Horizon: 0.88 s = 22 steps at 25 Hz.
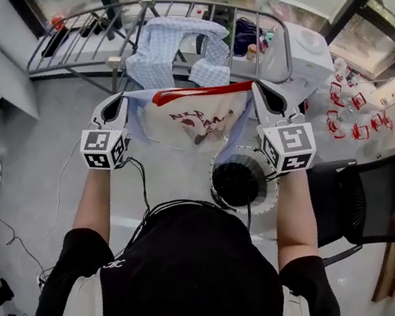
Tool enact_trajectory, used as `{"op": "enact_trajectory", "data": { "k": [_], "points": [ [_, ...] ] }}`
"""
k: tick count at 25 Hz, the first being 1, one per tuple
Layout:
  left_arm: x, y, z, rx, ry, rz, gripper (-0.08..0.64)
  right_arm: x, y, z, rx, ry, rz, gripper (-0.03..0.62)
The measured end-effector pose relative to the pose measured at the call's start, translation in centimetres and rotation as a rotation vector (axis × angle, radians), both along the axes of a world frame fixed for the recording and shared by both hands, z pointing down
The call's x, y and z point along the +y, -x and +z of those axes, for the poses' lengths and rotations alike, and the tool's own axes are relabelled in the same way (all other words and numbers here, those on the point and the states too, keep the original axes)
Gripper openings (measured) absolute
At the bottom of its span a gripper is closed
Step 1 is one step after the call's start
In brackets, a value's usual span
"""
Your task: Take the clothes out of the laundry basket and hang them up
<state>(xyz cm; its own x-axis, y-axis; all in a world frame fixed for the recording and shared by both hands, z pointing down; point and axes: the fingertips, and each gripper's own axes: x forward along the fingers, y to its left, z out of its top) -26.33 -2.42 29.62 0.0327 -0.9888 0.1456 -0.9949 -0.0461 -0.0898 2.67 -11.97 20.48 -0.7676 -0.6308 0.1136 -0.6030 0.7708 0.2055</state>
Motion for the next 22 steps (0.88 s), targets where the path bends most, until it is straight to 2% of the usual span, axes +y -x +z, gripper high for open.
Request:
{"op": "enact_trajectory", "data": {
  "k": [7,13,22],
  "points": [
    [4.4,7.0,-1.8,-0.013,-0.021,-0.132,0.011,1.1,8.0,-0.9,-0.042,-0.008,-0.114,0.017],
    [8.1,12.9,-2.8,-0.038,-0.027,-0.209,0.011,2.5,15.0,-1.3,-0.068,-0.012,-0.193,0.017],
    [12.4,19.3,-3.6,0.001,-0.05,-0.312,0.011,5.0,22.9,-1.7,-0.046,-0.026,-0.287,0.017]
  ]
}}
